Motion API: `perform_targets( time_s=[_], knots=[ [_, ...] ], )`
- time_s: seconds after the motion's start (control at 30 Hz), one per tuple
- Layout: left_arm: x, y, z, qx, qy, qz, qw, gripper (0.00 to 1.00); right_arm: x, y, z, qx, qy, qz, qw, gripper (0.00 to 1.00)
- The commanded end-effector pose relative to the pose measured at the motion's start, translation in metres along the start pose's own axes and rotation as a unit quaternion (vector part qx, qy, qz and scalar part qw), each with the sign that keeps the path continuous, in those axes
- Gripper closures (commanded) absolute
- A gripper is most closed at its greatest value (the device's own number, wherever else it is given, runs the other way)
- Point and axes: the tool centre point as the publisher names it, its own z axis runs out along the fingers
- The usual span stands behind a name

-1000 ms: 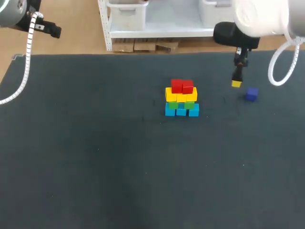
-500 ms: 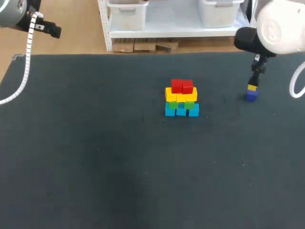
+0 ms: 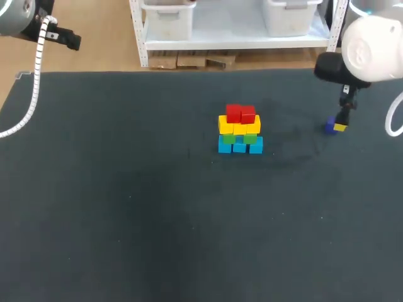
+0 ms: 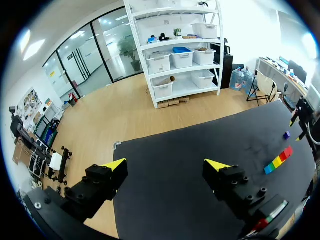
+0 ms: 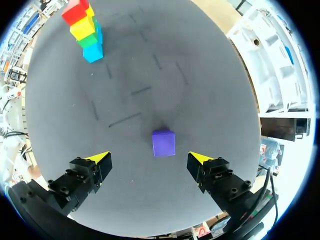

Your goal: Place the blue cubes, place green cubes on the blue cubes, place the yellow cubes on the green cubes, then place the red cubes on the yellow cubes, and place purple cube on the red cubes.

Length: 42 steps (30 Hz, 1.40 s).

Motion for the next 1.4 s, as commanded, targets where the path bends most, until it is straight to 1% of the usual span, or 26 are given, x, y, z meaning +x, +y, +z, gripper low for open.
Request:
perform_targets(
  time_s=[0.03,0.37,0.53,0.67,0.77,0.8,0.83,0.87,0.9,1.03,1.17,1.2,1.4],
  knots=[
    [0.0,0.001,0.0,0.001,-0.001,0.0,1.0,0.0,-0.007,-0.01,0.006,-0.014,0.003,0.0,1.0,0.0],
    [0.0,0.001,0.0,0.001,-0.001,0.0,1.0,0.0,-0.01,-0.015,0.019,-0.03,0.003,-0.002,1.0,0.0],
    [0.0,0.001,0.0,0.001,-0.001,0.0,1.0,0.0,-0.01,-0.017,0.026,-0.034,0.001,0.0,0.999,0.06],
    [0.0,0.001,0.0,0.001,-0.001,0.0,1.0,0.0,-0.01,-0.017,0.031,-0.039,0.003,0.001,0.999,0.09],
    [0.0,0.001,0.0,0.001,-0.001,0.0,1.0,0.0,-0.009,-0.017,0.034,-0.043,0.004,0.001,0.999,0.15],
    [0.0,0.001,0.0,0.001,-0.001,0.0,1.0,0.0,-0.009,-0.017,0.035,-0.044,0.004,0.002,0.999,0.18],
    [0.0,0.001,0.0,0.001,-0.001,0.0,1.0,0.0,-0.009,-0.016,0.035,-0.044,0.004,0.002,0.999,0.26],
    [0.0,0.001,0.0,0.001,-0.001,0.0,1.0,0.0,-0.009,-0.016,0.035,-0.045,0.004,0.002,0.999,0.38],
    [0.0,0.001,0.0,0.001,-0.001,0.0,1.0,0.0,-0.009,-0.016,0.035,-0.045,0.005,0.003,0.999,0.52],
    [0.0,0.001,0.0,0.001,-0.001,0.0,1.0,0.0,-0.009,-0.014,0.031,-0.04,0.004,0.002,0.999,0.75],
    [0.0,0.001,0.0,0.001,-0.001,0.0,1.0,0.0,-0.011,-0.011,0.023,-0.034,0.001,-0.001,0.999,0.91],
    [0.0,0.001,0.0,0.001,-0.001,0.0,1.0,0.0,-0.011,-0.01,0.021,-0.033,0.001,-0.001,0.999,0.99],
    [0.0,0.001,0.0,0.001,-0.001,0.0,1.0,0.0,-0.014,-0.006,0.009,-0.028,-0.001,-0.008,1.0,1.0]
  ],
)
